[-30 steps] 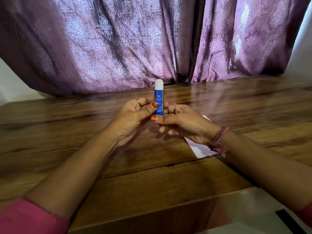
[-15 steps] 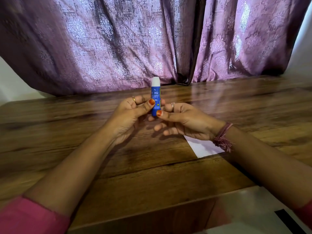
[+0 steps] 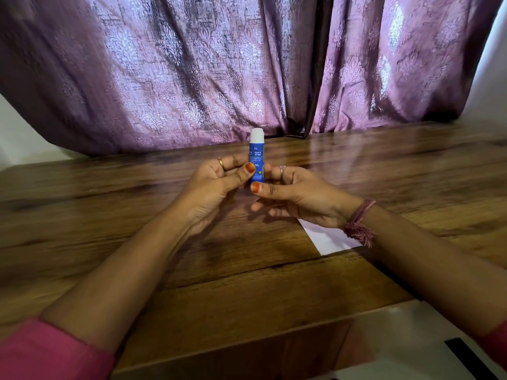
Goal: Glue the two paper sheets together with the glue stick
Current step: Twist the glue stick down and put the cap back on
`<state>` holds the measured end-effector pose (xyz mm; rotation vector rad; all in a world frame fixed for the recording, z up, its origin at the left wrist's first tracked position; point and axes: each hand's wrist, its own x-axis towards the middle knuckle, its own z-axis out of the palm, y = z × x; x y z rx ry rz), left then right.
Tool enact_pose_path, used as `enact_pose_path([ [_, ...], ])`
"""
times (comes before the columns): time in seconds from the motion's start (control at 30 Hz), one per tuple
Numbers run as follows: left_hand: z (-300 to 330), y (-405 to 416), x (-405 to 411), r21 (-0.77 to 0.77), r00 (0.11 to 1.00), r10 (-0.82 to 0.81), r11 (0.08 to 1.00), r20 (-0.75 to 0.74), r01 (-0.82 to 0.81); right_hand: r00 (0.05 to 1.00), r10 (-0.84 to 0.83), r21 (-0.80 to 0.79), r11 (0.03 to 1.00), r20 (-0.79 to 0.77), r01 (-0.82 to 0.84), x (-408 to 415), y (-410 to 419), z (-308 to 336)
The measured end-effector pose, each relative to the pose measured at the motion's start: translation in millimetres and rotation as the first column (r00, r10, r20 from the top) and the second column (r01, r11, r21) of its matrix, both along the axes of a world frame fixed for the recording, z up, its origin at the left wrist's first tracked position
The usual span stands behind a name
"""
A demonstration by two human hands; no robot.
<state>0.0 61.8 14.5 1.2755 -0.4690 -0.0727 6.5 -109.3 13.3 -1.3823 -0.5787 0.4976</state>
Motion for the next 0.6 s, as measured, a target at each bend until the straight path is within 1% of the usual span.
enact_pose_path([
  [0.1,0.9,3.4,1.3,-0.016,1.0,-0.001,1.0,-0.007,0.001,0.999,0.031,-0.013,0.999,-0.022,-0.032,1.7,-3.9,2.7],
  [0.27,0.8,0.8,0.3,-0.014,1.0,-0.016,1.0,-0.019,0.016,0.995,-0.083,-0.033,0.996,0.055,0.085,3.8,-2.2,-1.3],
  [0.37,-0.3,-1.6,-0.2,0.002,1.0,-0.006,1.0,-0.004,0.006,0.991,-0.104,-0.047,0.993,0.08,0.108,3.1,-1.0,-2.0],
  [0.47,-1.4,-2.8,-0.1,0.0,1.0,-0.007,1.0,-0.002,0.007,0.994,-0.098,-0.066,0.993,0.051,0.101,3.5,-1.3,-1.5],
  [0.6,-3.0,-0.2,0.7,0.013,1.0,-0.026,1.0,0.006,0.026,1.0,-0.008,-0.102,0.995,-0.023,0.005,3.2,-5.2,2.3],
])
